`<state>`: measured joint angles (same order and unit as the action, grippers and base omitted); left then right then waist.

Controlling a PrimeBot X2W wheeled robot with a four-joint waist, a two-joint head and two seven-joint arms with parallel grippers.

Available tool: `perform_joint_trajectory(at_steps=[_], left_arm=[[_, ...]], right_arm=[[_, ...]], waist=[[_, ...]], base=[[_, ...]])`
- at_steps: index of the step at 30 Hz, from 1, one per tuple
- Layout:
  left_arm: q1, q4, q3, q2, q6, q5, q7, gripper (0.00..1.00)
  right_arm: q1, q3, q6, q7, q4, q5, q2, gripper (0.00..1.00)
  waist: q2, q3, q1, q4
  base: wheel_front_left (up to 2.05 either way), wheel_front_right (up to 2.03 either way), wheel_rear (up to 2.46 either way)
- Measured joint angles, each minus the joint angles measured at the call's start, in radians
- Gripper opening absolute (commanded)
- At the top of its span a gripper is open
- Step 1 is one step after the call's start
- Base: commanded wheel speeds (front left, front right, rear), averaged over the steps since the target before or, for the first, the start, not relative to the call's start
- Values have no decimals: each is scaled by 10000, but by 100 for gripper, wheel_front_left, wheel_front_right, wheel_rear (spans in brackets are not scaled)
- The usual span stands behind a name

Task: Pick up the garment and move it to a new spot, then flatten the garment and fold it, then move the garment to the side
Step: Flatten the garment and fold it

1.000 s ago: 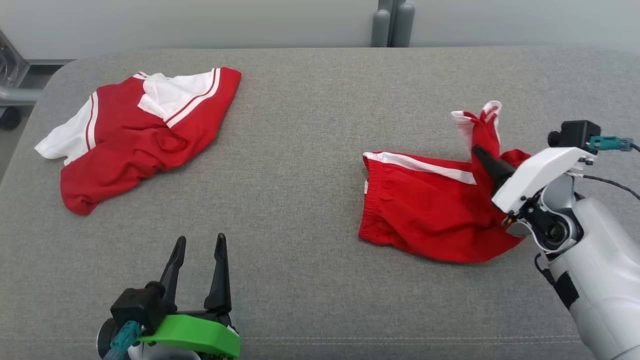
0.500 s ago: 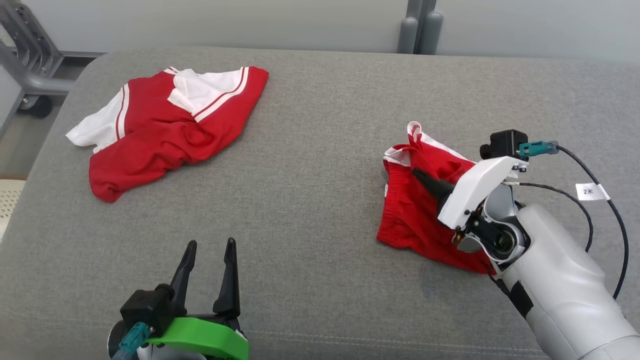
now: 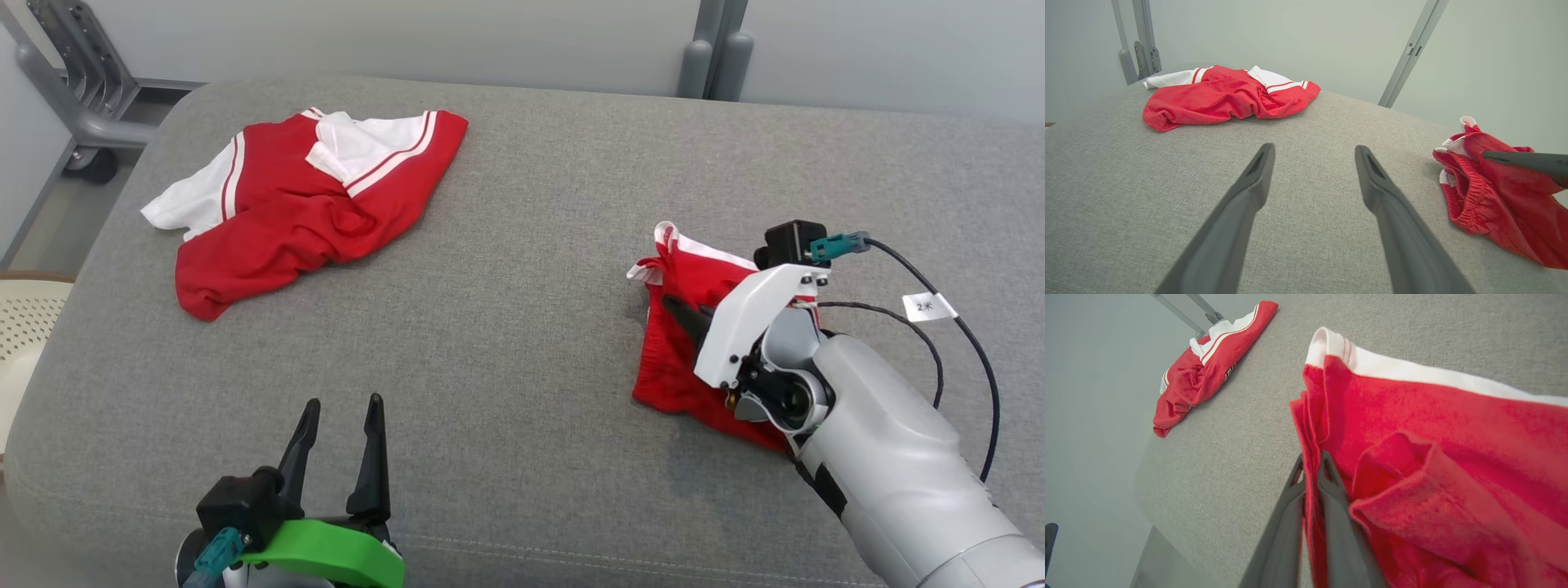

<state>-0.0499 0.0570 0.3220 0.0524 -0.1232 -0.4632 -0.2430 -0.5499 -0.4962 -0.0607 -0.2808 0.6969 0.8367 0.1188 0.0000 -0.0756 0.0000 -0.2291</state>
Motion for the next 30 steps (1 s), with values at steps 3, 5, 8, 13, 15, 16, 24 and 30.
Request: perform_joint_trajectory(at_steps=[3, 5, 8, 13, 15, 16, 24, 30], left_arm=[[0, 46, -17, -4, 0, 0, 0, 100], [-1, 96, -23, -6, 0, 0, -2, 100], [-7, 167, -36, -8, 0, 0, -2, 100], [-34, 207, -65, -8, -2, 0, -44, 100], [-58, 190, -75, -8, -2, 0, -44, 100], [-77, 173, -81, -8, 0, 0, -44, 100], [-202, -105, -27, -10, -2, 4, -44, 100], [-195, -240, 40, -10, -2, 19, -44, 100]], right_arm=[[-61, -288, -8, 0, 44, -226, -86, 100], [-144, -428, -38, 84, 31, -347, -163, 100], [-254, -617, -130, 115, -115, -401, -228, 100], [-567, -750, -267, 311, -606, -477, -257, 100], [-662, -681, -267, 401, -708, -506, -221, 100], [-677, -621, -267, 439, -732, -512, -174, 100], [-657, 213, 8, 616, -665, -522, 1185, 100], [-194, 675, 94, 709, -353, -284, 1649, 100]], waist=[[0, 102, 0, 55], [0, 184, 0, 110], [0, 331, 0, 218], [0, 619, 0, 566], [0, 695, 0, 712], [0, 728, 0, 785], [0, 722, 0, 1229], [0, 347, 0, 1269]], base=[[0, 0, 0], [0, 0, 0], [0, 0, 0], [0, 0, 0], [0, 0, 0], [0, 0, 0], [0, 0, 0], [0, 0, 0]])
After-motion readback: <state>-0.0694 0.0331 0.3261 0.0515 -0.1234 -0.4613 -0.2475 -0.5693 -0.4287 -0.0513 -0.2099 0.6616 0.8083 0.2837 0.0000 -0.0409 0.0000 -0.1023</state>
